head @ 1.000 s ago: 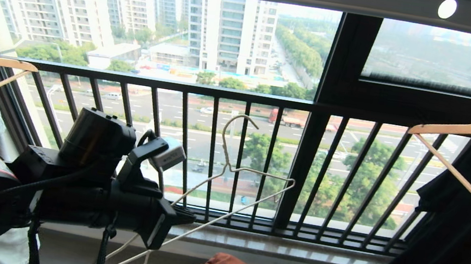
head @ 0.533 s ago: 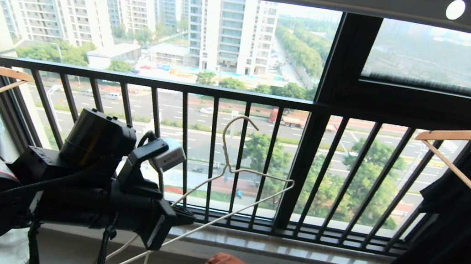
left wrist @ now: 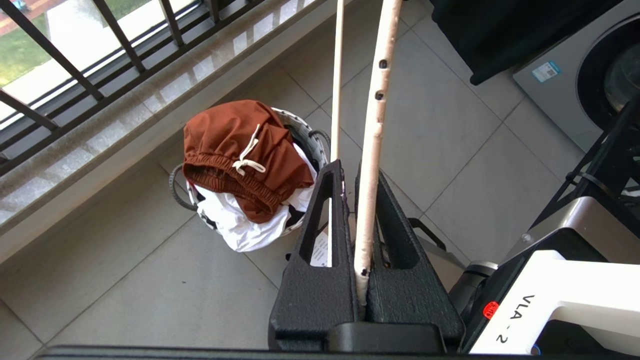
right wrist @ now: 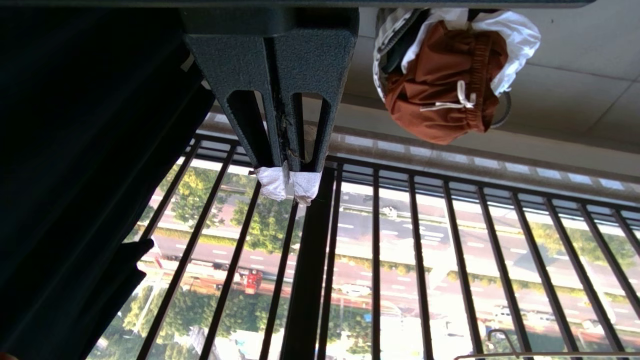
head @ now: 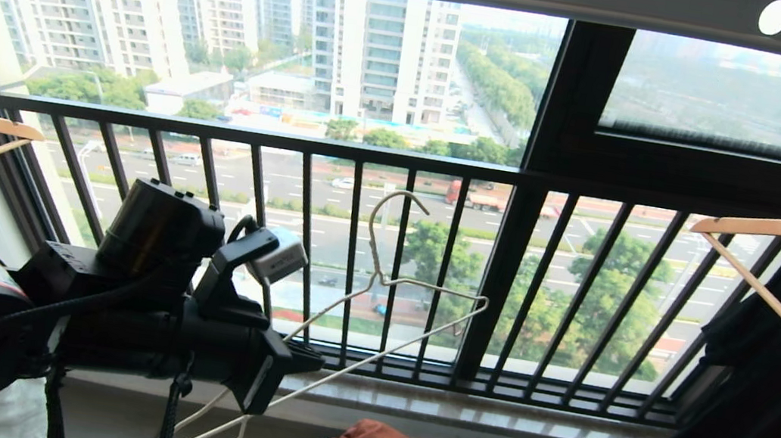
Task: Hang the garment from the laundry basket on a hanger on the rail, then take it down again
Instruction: Pick up clothes from the basket
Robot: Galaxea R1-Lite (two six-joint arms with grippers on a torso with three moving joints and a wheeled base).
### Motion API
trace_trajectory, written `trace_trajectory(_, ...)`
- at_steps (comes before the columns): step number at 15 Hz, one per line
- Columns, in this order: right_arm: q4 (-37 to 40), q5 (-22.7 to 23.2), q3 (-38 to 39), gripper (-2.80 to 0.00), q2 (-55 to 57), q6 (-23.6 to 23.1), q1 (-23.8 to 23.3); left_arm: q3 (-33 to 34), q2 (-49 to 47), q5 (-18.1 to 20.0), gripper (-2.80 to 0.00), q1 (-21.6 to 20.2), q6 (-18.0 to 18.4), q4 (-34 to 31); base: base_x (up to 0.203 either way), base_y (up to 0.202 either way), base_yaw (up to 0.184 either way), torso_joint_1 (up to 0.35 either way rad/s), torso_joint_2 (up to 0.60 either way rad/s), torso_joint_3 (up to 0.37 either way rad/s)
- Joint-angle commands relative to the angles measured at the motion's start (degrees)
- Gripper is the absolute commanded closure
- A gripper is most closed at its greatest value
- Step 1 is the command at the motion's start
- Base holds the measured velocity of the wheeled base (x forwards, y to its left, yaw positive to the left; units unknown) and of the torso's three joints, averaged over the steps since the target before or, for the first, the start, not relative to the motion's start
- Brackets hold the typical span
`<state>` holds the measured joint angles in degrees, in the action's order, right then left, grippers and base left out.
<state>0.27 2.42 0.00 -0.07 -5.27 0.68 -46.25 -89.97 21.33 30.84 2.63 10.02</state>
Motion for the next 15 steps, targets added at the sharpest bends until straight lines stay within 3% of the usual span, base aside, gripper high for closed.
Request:
trace_trajectory(1,0.0,0.0,0.0,0.0,0.1,0.0,0.0,0.0,0.1,0.1,0.0,0.0,0.0,0.1,0.0,0.0,0.0,0.0,0.0,0.0)
trace_trajectory(9,0.0,0.0,0.0,0.0,0.1,0.0,0.0,-0.1,0.1,0.0,0.0,0.0,0.0,0.1,0.0,0.0,0.0,0.0,0.0,0.0)
trace_trajectory(15,0.0,0.0,0.0,0.0,0.1,0.0,0.0,-0.1,0.1,0.0,0.0,0.0,0.0,0.1,0.0,0.0,0.0,-0.117,0.26,0.139)
